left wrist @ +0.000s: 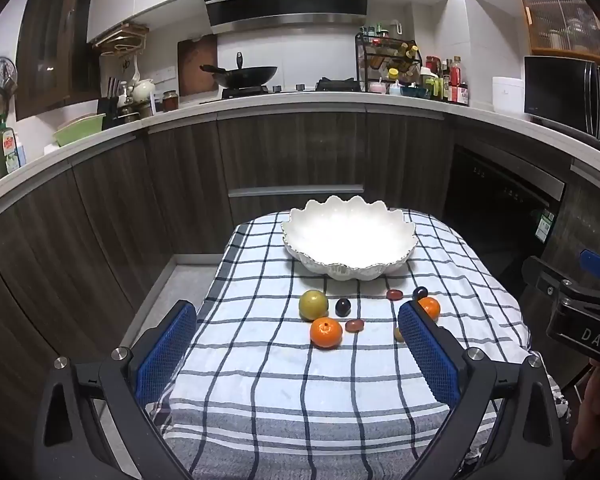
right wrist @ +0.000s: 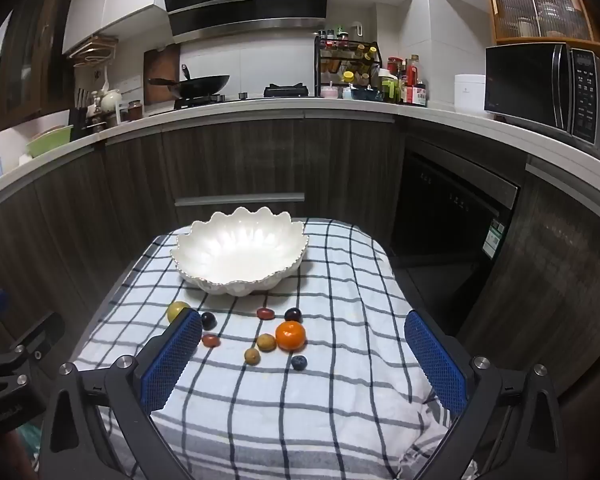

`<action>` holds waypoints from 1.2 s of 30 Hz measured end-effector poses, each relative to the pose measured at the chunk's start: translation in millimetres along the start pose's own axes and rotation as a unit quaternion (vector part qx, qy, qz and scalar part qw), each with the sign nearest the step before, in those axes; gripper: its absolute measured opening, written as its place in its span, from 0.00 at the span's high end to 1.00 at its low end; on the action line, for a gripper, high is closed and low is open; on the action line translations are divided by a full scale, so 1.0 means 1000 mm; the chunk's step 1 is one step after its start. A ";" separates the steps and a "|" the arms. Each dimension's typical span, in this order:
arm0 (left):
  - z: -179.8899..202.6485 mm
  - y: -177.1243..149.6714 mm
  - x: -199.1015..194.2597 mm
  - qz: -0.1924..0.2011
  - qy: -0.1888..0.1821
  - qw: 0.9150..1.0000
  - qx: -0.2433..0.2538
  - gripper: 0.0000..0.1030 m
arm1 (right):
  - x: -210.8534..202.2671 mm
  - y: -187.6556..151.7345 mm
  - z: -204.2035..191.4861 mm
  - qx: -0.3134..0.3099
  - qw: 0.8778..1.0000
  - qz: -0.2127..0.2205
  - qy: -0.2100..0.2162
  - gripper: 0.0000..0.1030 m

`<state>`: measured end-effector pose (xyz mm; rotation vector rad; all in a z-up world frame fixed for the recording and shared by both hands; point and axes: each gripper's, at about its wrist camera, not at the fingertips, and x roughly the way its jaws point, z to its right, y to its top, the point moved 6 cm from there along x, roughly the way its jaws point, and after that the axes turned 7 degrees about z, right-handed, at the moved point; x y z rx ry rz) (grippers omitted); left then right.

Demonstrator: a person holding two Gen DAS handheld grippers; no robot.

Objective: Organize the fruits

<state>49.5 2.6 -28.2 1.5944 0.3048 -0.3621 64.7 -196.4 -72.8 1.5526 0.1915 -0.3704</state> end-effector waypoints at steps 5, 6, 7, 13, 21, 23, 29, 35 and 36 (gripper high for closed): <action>0.001 0.000 0.000 -0.002 0.005 1.000 0.003 0.00 | 0.001 0.000 0.000 -0.001 1.000 0.002 -0.001 0.00; 0.001 0.000 0.001 -0.001 0.008 1.000 0.004 0.00 | 0.001 0.000 0.000 0.000 1.000 0.003 -0.001 0.00; 0.000 0.001 0.000 0.000 0.012 1.000 0.006 0.00 | 0.001 0.000 0.000 0.000 1.000 0.003 -0.001 0.00; -0.002 -0.001 0.003 -0.004 0.015 1.000 0.007 0.00 | 0.002 -0.003 -0.004 0.000 1.000 -0.004 0.003 0.00; 0.001 -0.002 0.005 -0.006 0.016 1.000 0.012 0.00 | 0.003 -0.003 -0.002 0.002 1.000 -0.006 0.002 0.00; 0.002 -0.002 0.006 -0.007 0.018 1.000 0.016 0.00 | 0.003 -0.003 -0.002 0.002 1.000 -0.005 0.003 0.00; 0.003 -0.002 0.007 -0.008 0.016 1.000 0.019 0.00 | 0.004 -0.002 0.000 0.006 1.000 -0.007 0.003 0.00; 0.005 -0.002 0.009 -0.010 0.017 1.000 0.023 0.00 | 0.004 -0.002 0.000 0.005 1.000 -0.004 0.002 0.00; 0.006 -0.002 0.009 -0.010 0.017 1.000 0.024 0.00 | 0.004 -0.002 0.000 0.005 1.000 -0.004 0.003 0.00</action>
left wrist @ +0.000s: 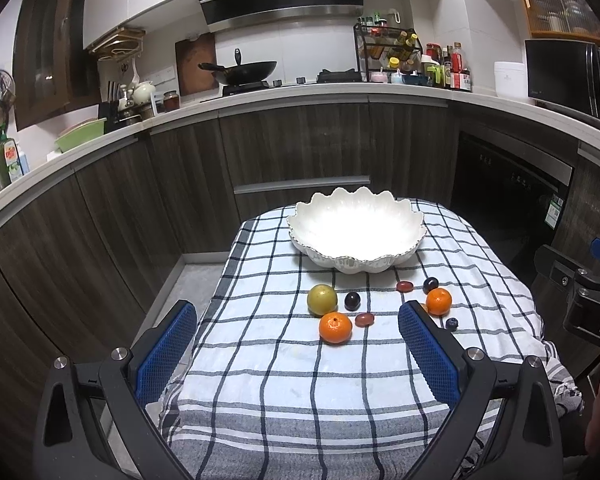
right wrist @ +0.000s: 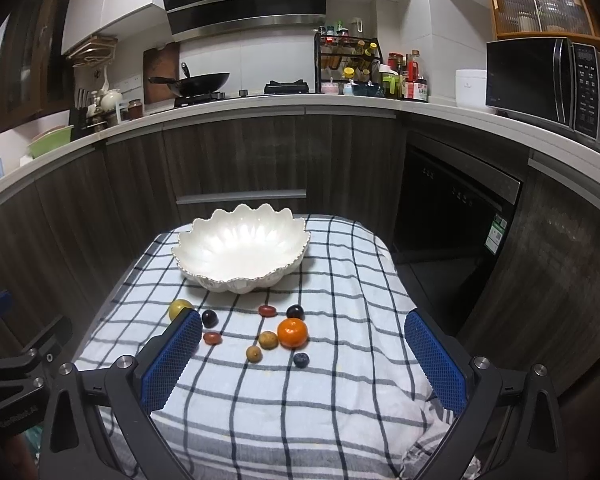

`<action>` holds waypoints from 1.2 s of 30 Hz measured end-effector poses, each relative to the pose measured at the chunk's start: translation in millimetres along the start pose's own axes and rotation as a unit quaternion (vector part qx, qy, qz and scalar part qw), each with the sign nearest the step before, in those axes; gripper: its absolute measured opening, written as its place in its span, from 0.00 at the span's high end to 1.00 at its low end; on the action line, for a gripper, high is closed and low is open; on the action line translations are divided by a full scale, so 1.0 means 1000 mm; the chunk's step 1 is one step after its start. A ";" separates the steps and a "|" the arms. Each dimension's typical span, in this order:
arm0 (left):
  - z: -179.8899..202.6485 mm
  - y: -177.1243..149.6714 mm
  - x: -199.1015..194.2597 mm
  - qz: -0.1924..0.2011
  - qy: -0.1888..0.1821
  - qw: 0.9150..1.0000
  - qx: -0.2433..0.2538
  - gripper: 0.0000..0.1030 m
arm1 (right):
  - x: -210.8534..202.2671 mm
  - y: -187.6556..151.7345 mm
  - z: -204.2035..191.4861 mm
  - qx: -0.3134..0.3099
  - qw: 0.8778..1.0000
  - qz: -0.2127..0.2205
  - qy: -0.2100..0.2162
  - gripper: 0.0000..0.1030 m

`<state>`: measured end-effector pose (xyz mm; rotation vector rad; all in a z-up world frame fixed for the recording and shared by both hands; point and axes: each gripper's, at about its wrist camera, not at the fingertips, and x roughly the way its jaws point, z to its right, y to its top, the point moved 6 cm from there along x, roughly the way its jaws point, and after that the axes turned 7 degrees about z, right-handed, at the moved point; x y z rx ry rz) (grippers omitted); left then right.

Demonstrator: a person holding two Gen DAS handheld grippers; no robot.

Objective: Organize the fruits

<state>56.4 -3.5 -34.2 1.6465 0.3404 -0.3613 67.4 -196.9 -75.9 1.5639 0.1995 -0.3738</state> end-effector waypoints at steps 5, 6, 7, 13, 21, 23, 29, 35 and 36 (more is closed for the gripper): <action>0.002 0.001 0.002 -0.001 -0.001 1.000 0.004 0.00 | 0.001 0.001 0.002 0.000 1.000 0.001 -0.001 0.00; 0.001 0.000 0.004 -0.002 -0.001 1.000 0.004 0.00 | 0.002 0.001 0.002 0.000 1.000 0.001 -0.001 0.00; 0.002 0.000 0.005 -0.004 -0.002 1.000 0.004 0.00 | 0.002 0.001 0.003 0.001 1.000 0.001 -0.002 0.00; 0.003 0.000 0.014 -0.007 -0.002 1.000 0.007 0.00 | 0.004 0.001 0.004 0.000 1.000 0.001 -0.003 0.00; 0.007 -0.006 0.031 -0.014 -0.005 1.000 0.017 0.00 | 0.025 0.001 0.006 -0.003 1.000 -0.008 -0.006 0.00; 0.009 -0.007 0.036 -0.015 -0.006 1.000 0.018 0.00 | 0.030 0.000 0.005 -0.006 1.000 -0.009 -0.006 0.00; 0.012 -0.011 0.057 -0.024 -0.010 0.999 0.019 0.01 | 0.044 -0.008 -0.002 -0.022 1.000 -0.015 -0.005 0.01; 0.015 -0.017 0.076 -0.032 -0.010 0.999 0.020 0.01 | 0.061 -0.017 -0.006 -0.031 0.999 -0.029 -0.003 0.01; 0.016 -0.018 0.080 -0.034 -0.010 0.999 0.021 0.01 | 0.065 -0.018 -0.007 -0.031 0.999 -0.033 -0.002 0.01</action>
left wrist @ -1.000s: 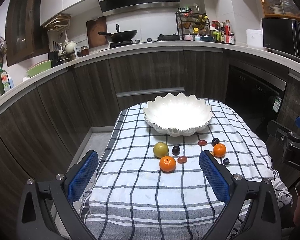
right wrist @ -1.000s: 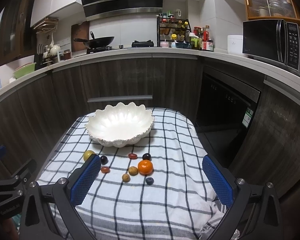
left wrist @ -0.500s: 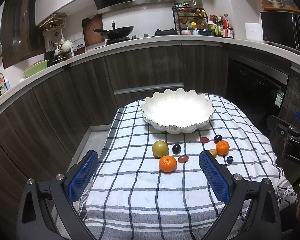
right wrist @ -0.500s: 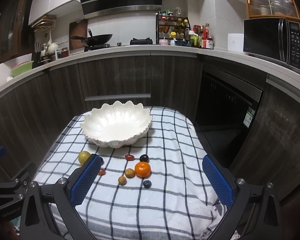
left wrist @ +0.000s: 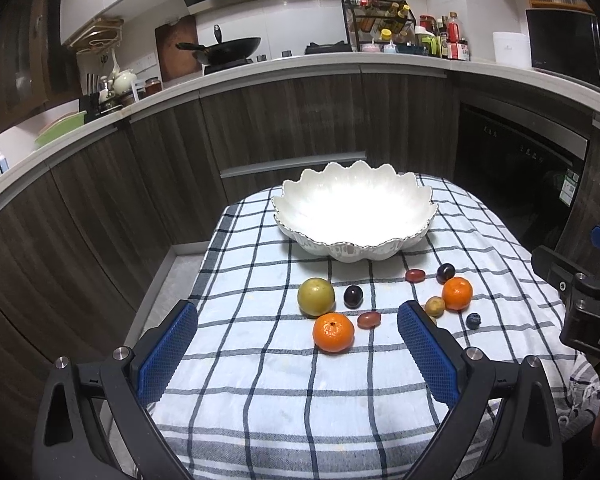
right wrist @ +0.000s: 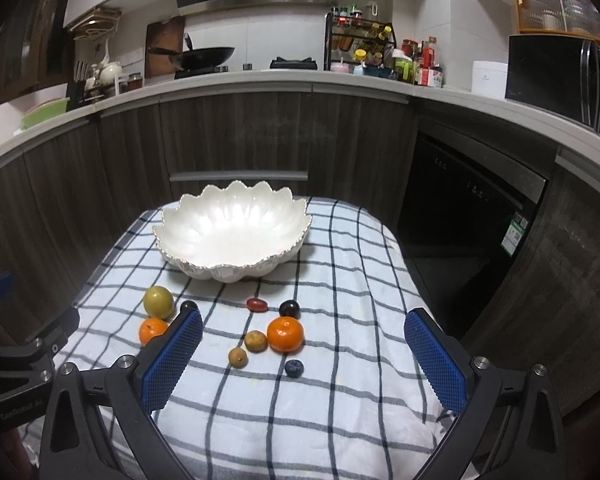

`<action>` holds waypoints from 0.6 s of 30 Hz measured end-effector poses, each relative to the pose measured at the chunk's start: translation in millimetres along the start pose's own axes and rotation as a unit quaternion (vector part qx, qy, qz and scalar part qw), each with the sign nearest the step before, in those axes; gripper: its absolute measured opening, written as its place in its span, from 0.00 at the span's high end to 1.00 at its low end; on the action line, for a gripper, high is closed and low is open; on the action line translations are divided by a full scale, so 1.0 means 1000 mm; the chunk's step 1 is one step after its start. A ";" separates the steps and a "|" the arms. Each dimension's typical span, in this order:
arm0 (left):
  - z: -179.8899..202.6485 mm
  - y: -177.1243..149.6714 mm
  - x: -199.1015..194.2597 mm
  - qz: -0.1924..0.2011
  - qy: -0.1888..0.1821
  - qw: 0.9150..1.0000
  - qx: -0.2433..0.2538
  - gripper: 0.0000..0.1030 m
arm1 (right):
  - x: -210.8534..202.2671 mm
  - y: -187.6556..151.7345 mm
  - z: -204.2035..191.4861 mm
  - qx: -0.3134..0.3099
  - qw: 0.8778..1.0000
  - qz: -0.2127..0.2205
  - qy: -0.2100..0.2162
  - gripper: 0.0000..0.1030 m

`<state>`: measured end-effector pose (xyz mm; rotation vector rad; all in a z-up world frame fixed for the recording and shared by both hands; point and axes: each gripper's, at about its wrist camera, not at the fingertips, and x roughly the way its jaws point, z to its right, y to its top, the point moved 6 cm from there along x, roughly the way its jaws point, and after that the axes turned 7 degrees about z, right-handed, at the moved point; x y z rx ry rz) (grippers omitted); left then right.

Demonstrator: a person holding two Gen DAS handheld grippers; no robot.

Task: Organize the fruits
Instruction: 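Lower the right gripper onto the blueberry while the left gripper approaches the mandarin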

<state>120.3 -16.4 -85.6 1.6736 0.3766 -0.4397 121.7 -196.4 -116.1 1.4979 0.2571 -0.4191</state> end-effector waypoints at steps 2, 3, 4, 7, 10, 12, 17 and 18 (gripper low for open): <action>0.001 -0.002 0.007 -0.003 0.000 1.000 0.000 0.01 | 0.007 -0.002 0.000 -0.001 1.000 -0.006 0.000 0.01; 0.002 -0.003 0.011 -0.003 -0.003 1.000 -0.001 0.01 | 0.011 -0.003 -0.001 -0.001 1.000 -0.007 -0.001 0.01; 0.003 -0.004 0.014 -0.003 -0.007 1.000 -0.002 0.01 | 0.015 -0.004 -0.001 -0.003 1.000 -0.009 -0.001 0.01; 0.006 -0.008 0.026 -0.010 -0.010 1.000 -0.003 0.01 | 0.026 -0.007 -0.001 -0.005 1.000 -0.015 -0.003 0.01; 0.010 -0.011 0.037 -0.016 -0.012 1.000 -0.003 0.01 | 0.037 -0.012 0.000 -0.003 1.000 -0.024 -0.003 0.04; 0.012 -0.013 0.044 -0.017 -0.013 1.000 0.000 0.01 | 0.043 -0.016 -0.001 -0.003 1.000 -0.031 -0.002 0.06; 0.018 -0.023 0.062 -0.029 -0.017 0.999 0.003 0.04 | 0.059 -0.026 -0.002 -0.004 0.999 -0.044 0.000 0.12; 0.019 -0.025 0.065 -0.033 -0.019 0.999 0.004 0.05 | 0.062 -0.028 -0.002 -0.004 0.999 -0.048 0.001 0.13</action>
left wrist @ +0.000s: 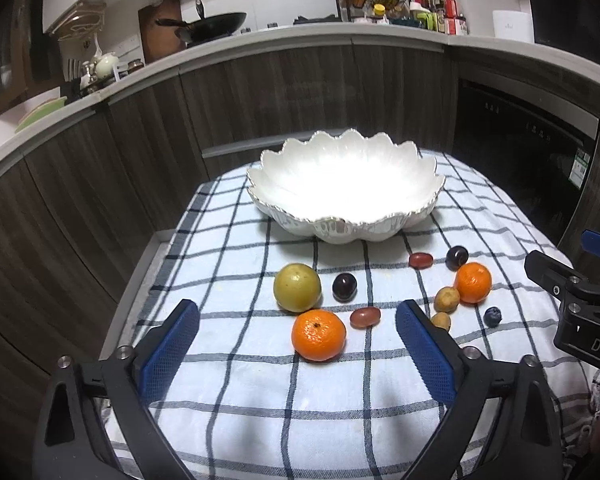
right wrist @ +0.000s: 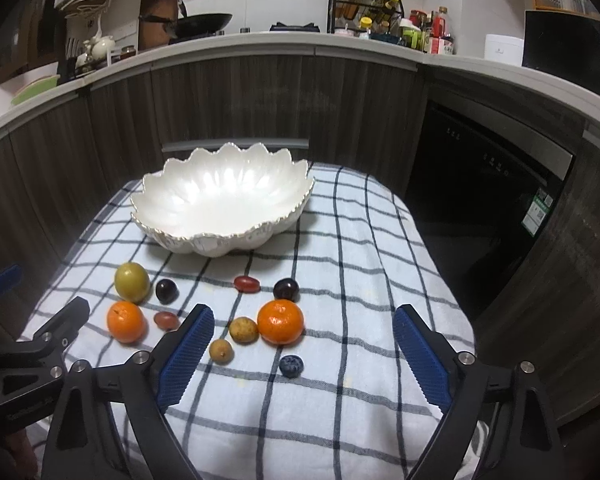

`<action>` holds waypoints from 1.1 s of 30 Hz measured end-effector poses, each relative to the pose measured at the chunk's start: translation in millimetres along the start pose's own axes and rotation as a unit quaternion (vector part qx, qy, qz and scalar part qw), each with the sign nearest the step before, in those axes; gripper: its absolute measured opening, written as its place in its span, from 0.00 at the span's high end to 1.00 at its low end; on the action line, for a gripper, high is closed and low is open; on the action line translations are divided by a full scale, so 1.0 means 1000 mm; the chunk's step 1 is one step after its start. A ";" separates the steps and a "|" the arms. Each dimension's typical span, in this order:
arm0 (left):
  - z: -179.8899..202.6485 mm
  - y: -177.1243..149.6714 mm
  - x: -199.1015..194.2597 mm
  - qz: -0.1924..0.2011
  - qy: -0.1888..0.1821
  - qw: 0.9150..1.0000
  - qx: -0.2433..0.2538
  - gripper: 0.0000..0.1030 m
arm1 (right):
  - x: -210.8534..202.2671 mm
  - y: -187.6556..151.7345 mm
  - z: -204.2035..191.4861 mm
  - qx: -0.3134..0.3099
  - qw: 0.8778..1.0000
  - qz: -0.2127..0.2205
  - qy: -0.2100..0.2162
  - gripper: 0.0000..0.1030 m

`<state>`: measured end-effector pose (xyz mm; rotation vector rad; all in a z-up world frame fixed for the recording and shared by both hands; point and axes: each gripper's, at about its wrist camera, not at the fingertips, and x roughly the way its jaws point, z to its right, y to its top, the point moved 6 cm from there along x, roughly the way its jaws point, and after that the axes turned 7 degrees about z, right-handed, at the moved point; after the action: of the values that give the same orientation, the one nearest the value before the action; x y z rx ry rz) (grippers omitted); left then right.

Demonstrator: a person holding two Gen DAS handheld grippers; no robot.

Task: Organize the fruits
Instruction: 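Lower the right gripper onto the blueberry while the left gripper approaches the mandarin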

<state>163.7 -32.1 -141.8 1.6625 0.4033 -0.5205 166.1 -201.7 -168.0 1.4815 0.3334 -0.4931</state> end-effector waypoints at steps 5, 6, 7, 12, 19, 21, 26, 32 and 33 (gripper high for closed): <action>0.005 -0.007 0.014 -0.010 -0.009 1.000 0.006 0.08 | 0.015 -0.010 -0.001 0.002 1.000 -0.017 0.002 0.19; 0.006 -0.008 0.017 -0.011 -0.009 1.000 0.008 0.08 | 0.018 -0.011 0.000 0.002 1.000 -0.019 0.002 0.19; 0.006 -0.009 0.019 -0.012 -0.009 1.000 0.010 0.08 | 0.020 -0.013 0.000 0.002 1.000 -0.022 0.002 0.20; 0.008 -0.015 0.031 -0.016 -0.005 1.000 0.018 0.08 | 0.033 -0.023 0.001 0.004 0.999 -0.038 0.001 0.23; 0.011 -0.025 0.048 -0.030 -0.007 0.999 0.018 0.13 | 0.048 -0.037 -0.001 0.003 0.998 -0.063 0.005 0.35; 0.011 -0.027 0.051 -0.033 -0.008 0.999 0.018 0.13 | 0.051 -0.040 -0.001 0.002 0.998 -0.067 0.004 0.35; 0.011 -0.032 0.060 -0.042 -0.008 0.999 0.017 0.16 | 0.059 -0.048 -0.004 0.000 0.997 -0.082 0.010 0.42; 0.011 -0.038 0.070 -0.054 -0.009 0.998 0.016 0.18 | 0.067 -0.056 -0.006 -0.001 0.995 -0.095 0.013 0.46; 0.012 -0.039 0.071 -0.056 -0.010 0.998 0.017 0.18 | 0.068 -0.057 -0.006 -0.001 0.995 -0.097 0.013 0.47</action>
<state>200.9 -40.0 -214.7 1.6726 0.4774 -0.6284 196.2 -204.5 -252.0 1.4618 0.5008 -0.6275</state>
